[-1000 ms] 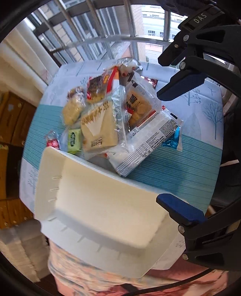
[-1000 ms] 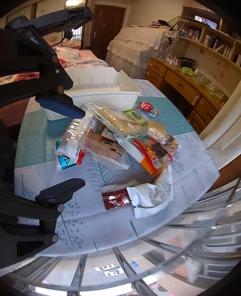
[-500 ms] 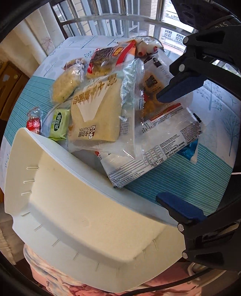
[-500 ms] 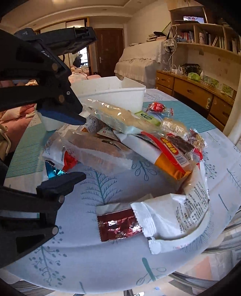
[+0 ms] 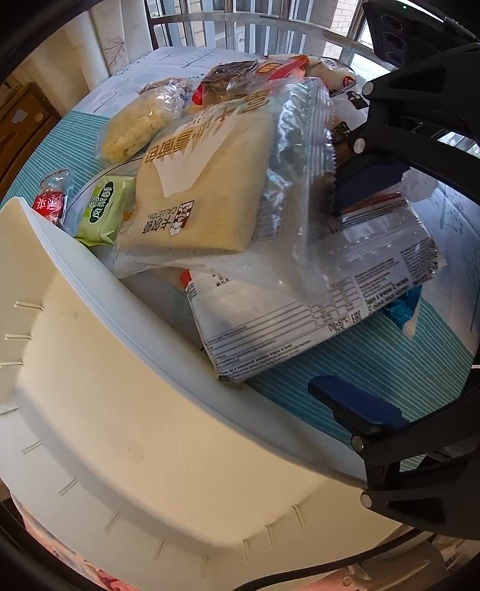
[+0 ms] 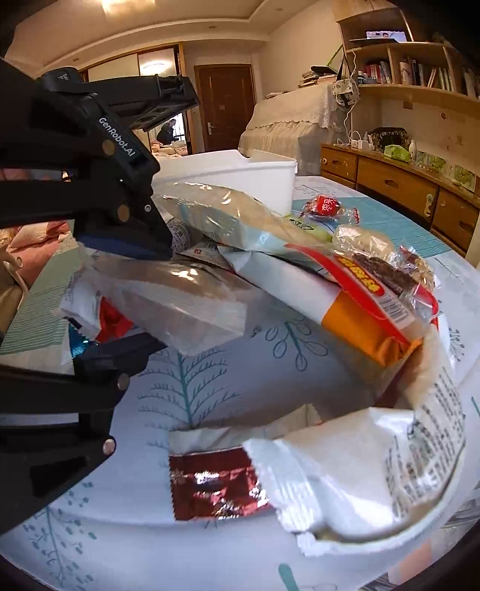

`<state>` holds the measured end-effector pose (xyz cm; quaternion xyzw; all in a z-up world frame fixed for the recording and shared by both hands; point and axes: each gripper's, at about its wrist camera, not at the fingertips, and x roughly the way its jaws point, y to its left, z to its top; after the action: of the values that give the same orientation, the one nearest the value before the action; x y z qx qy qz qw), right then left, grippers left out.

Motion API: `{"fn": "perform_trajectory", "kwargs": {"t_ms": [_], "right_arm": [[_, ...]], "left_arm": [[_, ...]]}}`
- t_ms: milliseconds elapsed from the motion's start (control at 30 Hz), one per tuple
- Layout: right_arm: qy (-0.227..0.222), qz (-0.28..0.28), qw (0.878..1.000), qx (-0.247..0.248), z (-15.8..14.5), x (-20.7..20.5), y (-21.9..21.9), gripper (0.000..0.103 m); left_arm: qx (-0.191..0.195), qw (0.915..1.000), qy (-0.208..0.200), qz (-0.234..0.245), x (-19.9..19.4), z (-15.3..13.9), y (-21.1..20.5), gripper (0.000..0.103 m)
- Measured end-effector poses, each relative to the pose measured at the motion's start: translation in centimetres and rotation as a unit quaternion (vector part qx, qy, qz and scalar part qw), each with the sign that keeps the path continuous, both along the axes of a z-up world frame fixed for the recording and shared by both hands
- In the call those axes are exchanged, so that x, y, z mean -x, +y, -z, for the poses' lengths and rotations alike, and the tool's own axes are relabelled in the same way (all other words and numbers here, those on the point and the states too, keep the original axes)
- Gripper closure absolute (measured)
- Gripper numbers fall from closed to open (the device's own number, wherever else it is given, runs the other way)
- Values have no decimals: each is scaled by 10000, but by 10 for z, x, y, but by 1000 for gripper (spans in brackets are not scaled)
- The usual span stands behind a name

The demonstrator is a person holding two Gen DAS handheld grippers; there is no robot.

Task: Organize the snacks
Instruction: 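Grasp the white printed snack bag with the left gripper while the right gripper grasps a clear bread bag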

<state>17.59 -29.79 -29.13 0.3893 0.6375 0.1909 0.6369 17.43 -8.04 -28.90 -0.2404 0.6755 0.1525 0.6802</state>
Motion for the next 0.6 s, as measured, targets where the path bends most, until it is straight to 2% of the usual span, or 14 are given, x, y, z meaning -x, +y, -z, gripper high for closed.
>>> {"fn": "perform_trajectory", "kwargs": {"t_ms": [167, 233, 267, 300, 433, 533, 600], "right_arm": [[22, -12, 9999, -100, 5, -2, 0, 63], [23, -27, 9999, -121, 6, -2, 0, 64], [33, -38, 9999, -124, 6, -3, 0, 64], [39, -41, 9999, -127, 7, -4, 0, 65], [41, -69, 9999, -111, 6, -4, -3, 65], [51, -54, 9999, -91, 5, -2, -4, 65], [57, -39, 10000, -67, 3, -1, -6, 66]], "left_arm": [[-227, 9997, 21, 12, -12, 4, -8, 16], [-360, 9993, 64, 50, -21, 6, -12, 21], [-290, 9996, 34, 39, -22, 7, -13, 27], [-225, 9997, 32, -11, -25, 9, -14, 30], [-153, 9998, 47, -150, -29, 14, -14, 33], [-70, 9998, 9, -195, -29, 16, -14, 40], [-55, 9998, 11, -202, -10, 12, -6, 44]]}}
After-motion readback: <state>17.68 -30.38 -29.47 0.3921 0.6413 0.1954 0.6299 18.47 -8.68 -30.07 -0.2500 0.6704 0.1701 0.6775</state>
